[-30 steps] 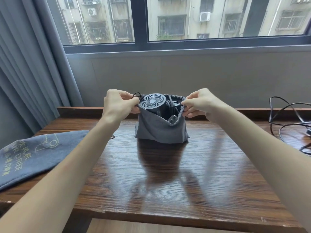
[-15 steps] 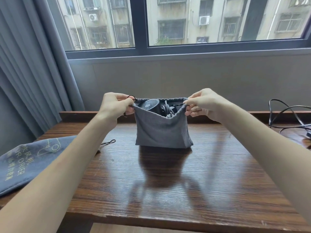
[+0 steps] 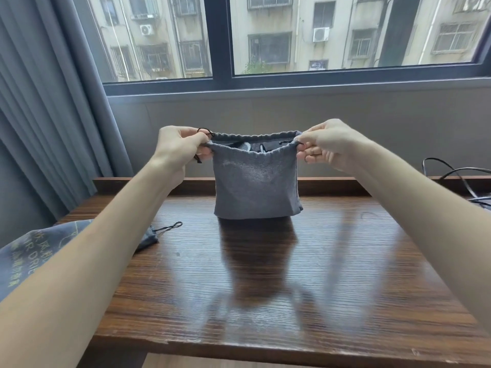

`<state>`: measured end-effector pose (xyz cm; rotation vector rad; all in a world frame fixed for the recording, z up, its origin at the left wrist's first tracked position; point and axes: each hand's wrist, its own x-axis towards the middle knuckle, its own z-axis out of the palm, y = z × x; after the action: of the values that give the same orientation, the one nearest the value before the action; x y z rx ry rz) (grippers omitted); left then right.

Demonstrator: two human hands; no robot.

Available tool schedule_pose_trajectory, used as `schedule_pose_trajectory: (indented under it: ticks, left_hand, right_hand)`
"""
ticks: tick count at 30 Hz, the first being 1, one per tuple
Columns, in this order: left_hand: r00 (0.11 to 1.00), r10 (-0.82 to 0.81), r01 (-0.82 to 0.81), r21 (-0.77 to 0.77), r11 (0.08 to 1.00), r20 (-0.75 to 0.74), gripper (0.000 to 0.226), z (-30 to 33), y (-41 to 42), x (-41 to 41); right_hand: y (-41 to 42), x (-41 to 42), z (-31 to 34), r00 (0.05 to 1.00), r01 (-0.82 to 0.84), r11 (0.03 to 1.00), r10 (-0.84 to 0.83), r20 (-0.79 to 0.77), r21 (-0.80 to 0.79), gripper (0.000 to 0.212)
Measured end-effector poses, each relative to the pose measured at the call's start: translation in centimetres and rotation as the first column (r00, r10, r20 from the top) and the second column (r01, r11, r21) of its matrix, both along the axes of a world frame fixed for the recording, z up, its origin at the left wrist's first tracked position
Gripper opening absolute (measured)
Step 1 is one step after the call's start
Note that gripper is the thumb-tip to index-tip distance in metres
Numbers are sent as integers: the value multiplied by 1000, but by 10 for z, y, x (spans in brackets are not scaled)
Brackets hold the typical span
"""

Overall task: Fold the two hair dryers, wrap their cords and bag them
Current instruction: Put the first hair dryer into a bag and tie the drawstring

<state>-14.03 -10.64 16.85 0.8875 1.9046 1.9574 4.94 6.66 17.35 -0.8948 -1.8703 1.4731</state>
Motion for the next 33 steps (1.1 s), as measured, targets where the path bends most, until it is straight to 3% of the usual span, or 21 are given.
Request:
schedule_pose_trajectory:
  ticks: [5,11,14,16,18,25,29,33]
  left_hand:
    - [1000,-9,9,6,1000,-12,19,16,9,3]
    - [1000,-3,3,13,1000,-10,18,23,15,0]
    - [999,2,-5,-62,998,-48,12,20,17,-3]
    - [998,11,-14,-55,998,-58,13,22,17,-5]
    - [998,19,-20,-11,1000,-52,19,27,16,-6]
    - [998,22,-22,2,1000,-51,22,23,17,-8]
    - [1000,28,-28,65,997,6,21,33,20,-12]
    - [999,28,-26,47,999,-28,17,38,23,-13]
  right_hand:
    - [4,-6,12,1000,11,1000,-12,22,23,19]
    - [8,-9,16,999,39,999,-39,20,16,10]
    - [8,-10,8,996,54,998,-56,70,19,9]
    - [7,-9,9,999,42,998,-42,-15,-43,2]
    - [10,-10,13,993,52,996,-59,-102,-72,8]
    - [10,-11,20,994,71,997,-72,-78,-22,9]
    - [13,-10,24,980,86,996,-90,-179,-31,10]
    - [16,-6,31,976,68,996,-77,-202,-55,12]
